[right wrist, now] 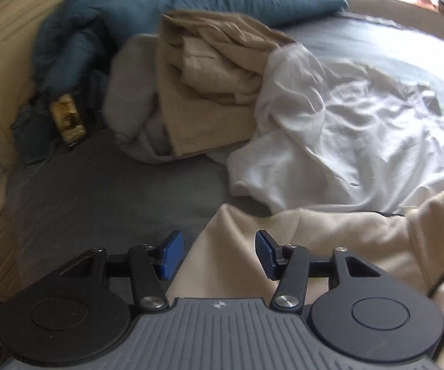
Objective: Fold clothes
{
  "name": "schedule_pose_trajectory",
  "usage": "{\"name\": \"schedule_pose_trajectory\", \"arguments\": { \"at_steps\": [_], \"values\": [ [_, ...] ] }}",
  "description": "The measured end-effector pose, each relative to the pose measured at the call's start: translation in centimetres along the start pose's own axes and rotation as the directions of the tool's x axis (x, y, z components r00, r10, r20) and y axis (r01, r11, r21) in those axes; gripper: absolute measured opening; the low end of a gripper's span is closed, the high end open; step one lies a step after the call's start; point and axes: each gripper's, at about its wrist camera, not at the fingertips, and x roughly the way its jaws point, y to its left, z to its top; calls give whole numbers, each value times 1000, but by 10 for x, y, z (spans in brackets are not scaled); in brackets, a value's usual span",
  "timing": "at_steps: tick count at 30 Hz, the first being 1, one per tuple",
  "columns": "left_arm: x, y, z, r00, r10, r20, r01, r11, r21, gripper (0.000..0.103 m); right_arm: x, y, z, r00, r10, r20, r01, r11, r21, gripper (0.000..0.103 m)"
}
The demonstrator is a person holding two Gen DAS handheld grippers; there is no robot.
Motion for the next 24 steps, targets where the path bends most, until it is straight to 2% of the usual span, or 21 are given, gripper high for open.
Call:
{"name": "schedule_pose_trajectory", "arguments": {
  "at_steps": [2, 6, 7, 8, 10, 13, 16, 24],
  "values": [
    [0, 4, -1, 1000, -20, 1, 20, 1000, -21, 12, 23, -3, 11, 999, -5, -45, 6, 1000, 22, 55],
    [1, 7, -1, 999, -37, 2, 37, 999, -41, 13, 55, 2, 21, 990, -16, -138, 15, 1000, -13, 55],
    [1, 7, -1, 999, -37, 3, 37, 999, -40, 13, 61, 4, 21, 986, -21, -163, 17, 1000, -26, 51],
    [1, 7, -2, 999, -36, 3, 36, 999, -40, 13, 67, 6, 20, 982, -14, -189, 7, 999, -38, 45],
    [1, 7, -1, 999, -34, 4, 34, 998, -43, 13, 68, 13, 16, 980, -22, -199, 12, 998, -54, 8],
    [1, 8, 0, 999, -33, 2, 33, 998, -57, 13, 42, 15, 8, 998, -8, -59, 5, 999, -53, 7],
    [1, 10, 0, 1000, -31, 0, 31, 997, -70, 13, 23, 3, 1, 998, 23, 56, -22, 1000, -5, 6],
    [1, 20, 2, 999, -49, 2, 49, 987, -152, 14, 43, -25, -2, 986, 14, 169, -34, 993, 113, 3]
  ]
}}
